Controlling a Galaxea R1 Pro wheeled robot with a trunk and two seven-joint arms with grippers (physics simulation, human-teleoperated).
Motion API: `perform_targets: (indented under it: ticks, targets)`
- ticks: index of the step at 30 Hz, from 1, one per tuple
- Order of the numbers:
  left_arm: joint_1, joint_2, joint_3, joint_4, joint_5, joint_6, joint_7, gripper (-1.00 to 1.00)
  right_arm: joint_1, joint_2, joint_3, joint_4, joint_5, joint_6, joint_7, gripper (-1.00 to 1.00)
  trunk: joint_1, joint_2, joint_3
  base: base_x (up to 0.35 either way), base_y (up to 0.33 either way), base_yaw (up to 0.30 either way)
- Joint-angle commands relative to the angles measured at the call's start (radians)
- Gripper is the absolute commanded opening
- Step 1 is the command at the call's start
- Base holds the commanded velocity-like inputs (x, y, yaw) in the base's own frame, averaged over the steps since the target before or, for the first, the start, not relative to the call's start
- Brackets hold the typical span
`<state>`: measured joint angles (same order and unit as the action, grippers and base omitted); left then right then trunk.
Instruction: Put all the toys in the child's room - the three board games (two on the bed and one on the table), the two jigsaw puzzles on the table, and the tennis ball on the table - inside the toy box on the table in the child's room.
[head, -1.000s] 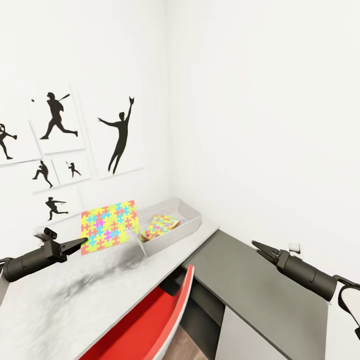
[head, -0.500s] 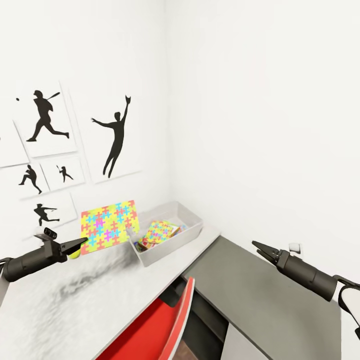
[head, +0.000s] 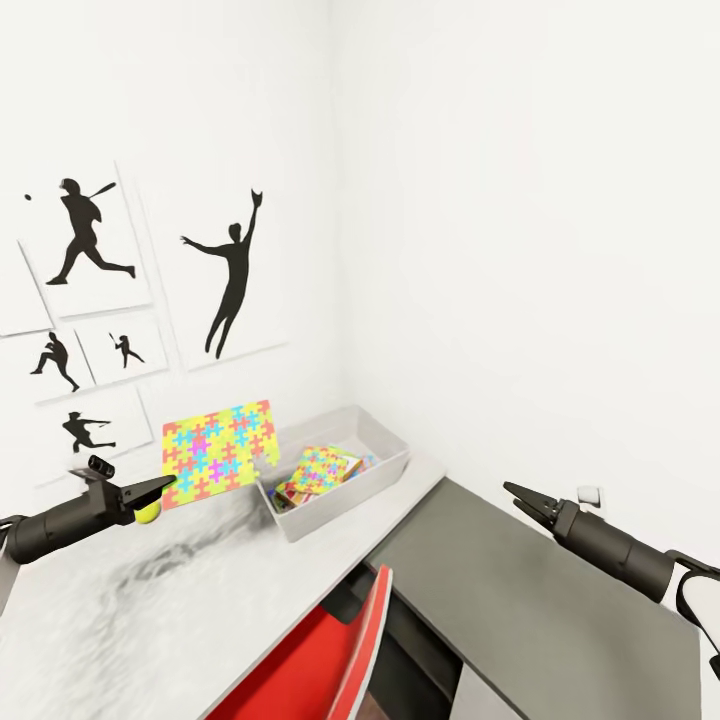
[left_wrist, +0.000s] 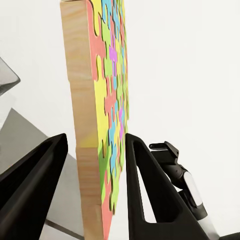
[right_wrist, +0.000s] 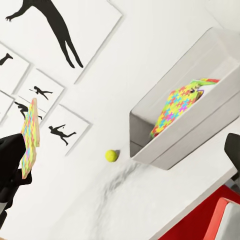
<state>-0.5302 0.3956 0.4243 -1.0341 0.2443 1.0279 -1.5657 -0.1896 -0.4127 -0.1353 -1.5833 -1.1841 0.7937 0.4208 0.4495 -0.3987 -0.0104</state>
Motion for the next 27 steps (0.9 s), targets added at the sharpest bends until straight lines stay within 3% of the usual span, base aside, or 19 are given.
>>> perform_targets:
  ticks: [1,12,27]
  targets:
    - [-0.001,0.0,0.0,0.0,-0.001,0.011,-0.005,-1.0,-0.001,0.0,-0.001,0.0,0.0,0.005,0.003,1.0,0.001,-0.001,-0.001,0.05,-0.04,0.027]
    - [-0.001,-0.005,-0.001,0.0,0.0,0.011,-0.005,-1.0,-0.001,0.0,0.002,0.0,0.0,0.005,0.003,1.0,0.001,-0.001,-0.001,0.072,-0.115,0.033]
    - [-0.001,-0.006,-0.001,-0.001,0.0,0.011,-0.005,-1.0,-0.001,0.0,0.005,0.0,0.0,0.005,0.003,1.0,0.001,-0.001,-0.001,0.002,0.043,0.001]
